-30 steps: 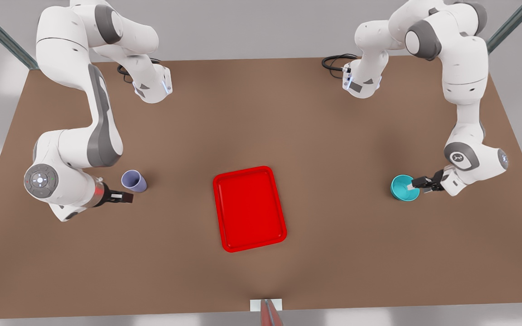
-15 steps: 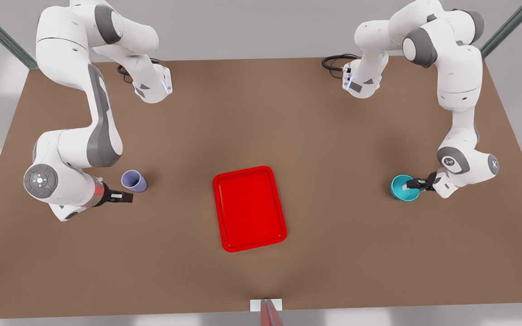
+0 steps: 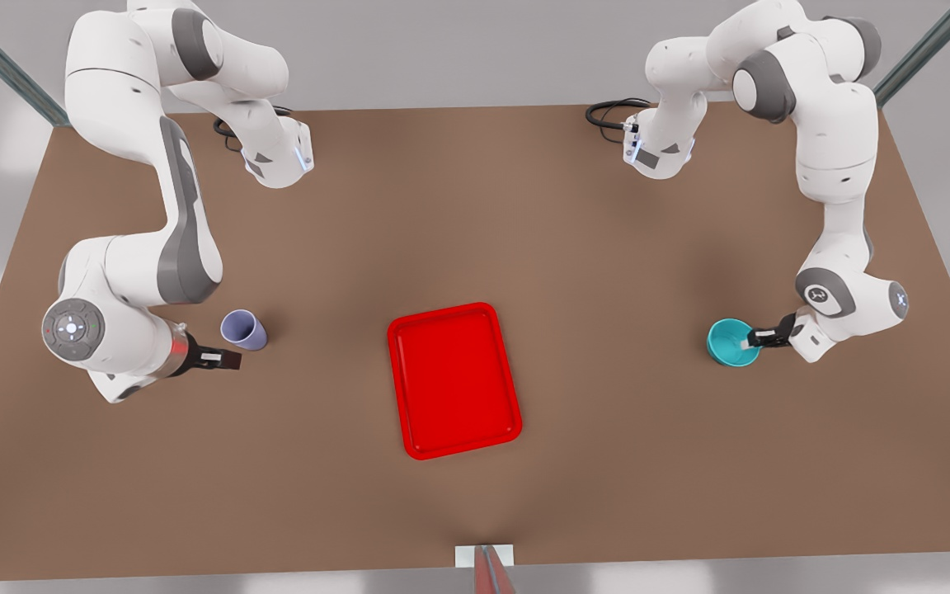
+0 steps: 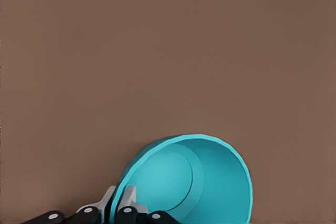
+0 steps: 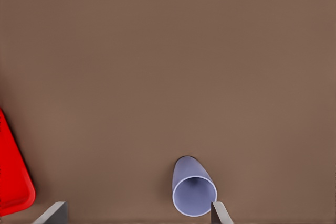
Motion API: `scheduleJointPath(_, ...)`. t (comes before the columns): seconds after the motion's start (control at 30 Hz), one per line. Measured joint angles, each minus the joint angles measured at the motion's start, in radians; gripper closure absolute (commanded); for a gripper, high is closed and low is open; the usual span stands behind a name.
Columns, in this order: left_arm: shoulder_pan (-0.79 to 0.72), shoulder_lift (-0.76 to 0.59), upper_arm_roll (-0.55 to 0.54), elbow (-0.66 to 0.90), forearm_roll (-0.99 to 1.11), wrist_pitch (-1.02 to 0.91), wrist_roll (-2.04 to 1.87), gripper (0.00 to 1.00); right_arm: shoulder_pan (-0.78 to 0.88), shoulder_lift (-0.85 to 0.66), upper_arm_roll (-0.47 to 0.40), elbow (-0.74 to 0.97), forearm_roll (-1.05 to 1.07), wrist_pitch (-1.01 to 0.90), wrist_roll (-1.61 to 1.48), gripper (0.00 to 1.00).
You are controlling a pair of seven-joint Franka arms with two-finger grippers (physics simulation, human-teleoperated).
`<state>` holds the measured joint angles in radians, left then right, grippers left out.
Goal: Place the bowl on the tray with the left arm and the cup on the tray with the right arm
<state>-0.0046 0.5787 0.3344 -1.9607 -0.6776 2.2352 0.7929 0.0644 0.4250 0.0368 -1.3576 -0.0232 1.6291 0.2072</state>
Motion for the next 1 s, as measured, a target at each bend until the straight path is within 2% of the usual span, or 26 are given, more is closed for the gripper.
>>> scheduleJointPath(0.13,-0.029,0.001,-0.001,0.049,0.033,0.005,-0.007,0.79,-0.012,-0.006,-0.001,-0.002,-0.006,-0.022,0.001,0.0)
scheduleJointPath(0.23,-0.095,-0.023,-0.002,0.103,0.069,0.001,-0.079,0.79,-0.143,-0.026,0.004,-0.039,0.071,-0.112,-0.046,0.0)
scheduleJointPath(0.27,-0.143,-0.035,-0.001,0.11,0.078,0.001,-0.144,0.79,-0.153,-0.094,0.005,-0.101,0.051,-0.105,-0.062,0.0)
scheduleJointPath(0.3,-0.219,-0.048,-0.001,0.121,0.087,0.0,-0.26,0.79,-0.169,-0.211,0.004,-0.263,0.039,-0.044,-0.063,0.0)
scheduleJointPath(0.33,-0.289,-0.05,-0.001,0.137,0.096,0.0,-0.365,0.79,-0.189,-0.349,0.004,-0.502,0.038,0.116,-0.065,0.0)
scheduleJointPath(0.4,-0.43,-0.05,-0.001,0.17,0.114,-0.001,-0.579,0.79,-0.225,-0.394,0.005,-0.659,0.039,0.284,-0.171,0.0)
scheduleJointPath(0.43,-0.533,-0.046,0.0,0.186,0.12,0.004,-0.738,0.79,-0.247,-0.394,0.004,-0.709,0.04,0.348,-0.206,0.0)
scheduleJointPath(0.5,-0.639,-0.035,-0.001,0.237,0.131,0.008,-0.981,0.79,-0.297,-0.393,0.004,-0.764,0.04,0.436,-0.229,0.0)
scheduleJointPath(0.57,-0.727,-0.001,-0.001,0.287,0.137,0.052,-1.206,0.79,-0.338,-0.381,0.005,-0.769,0.05,0.48,-0.349,0.0)
scheduleJointPath(0.63,-0.775,0.085,-0.001,0.416,0.14,0.063,-1.481,0.79,-0.344,-0.365,0.007,-0.777,0.057,0.495,-0.353,0.0)
scheduleJointPath(0.73,-0.814,0.223,-0.007,0.598,0.165,0.062,-1.805,0.79,-0.251,-0.345,0.009,-0.773,0.062,0.497,-0.353,0.0)
scheduleJointPath(0.87,-0.816,0.302,-0.071,0.696,0.166,0.072,-1.905,0.79,-0.236,-0.264,0.009,-0.661,0.062,0.448,-0.335,0.0)
scheduleJointPath(1.0,-0.813,0.352,-0.101,0.726,0.162,0.139,-1.933,0.79,-0.213,-0.208,0.009,-0.657,0.062,0.451,-0.33,0.0)
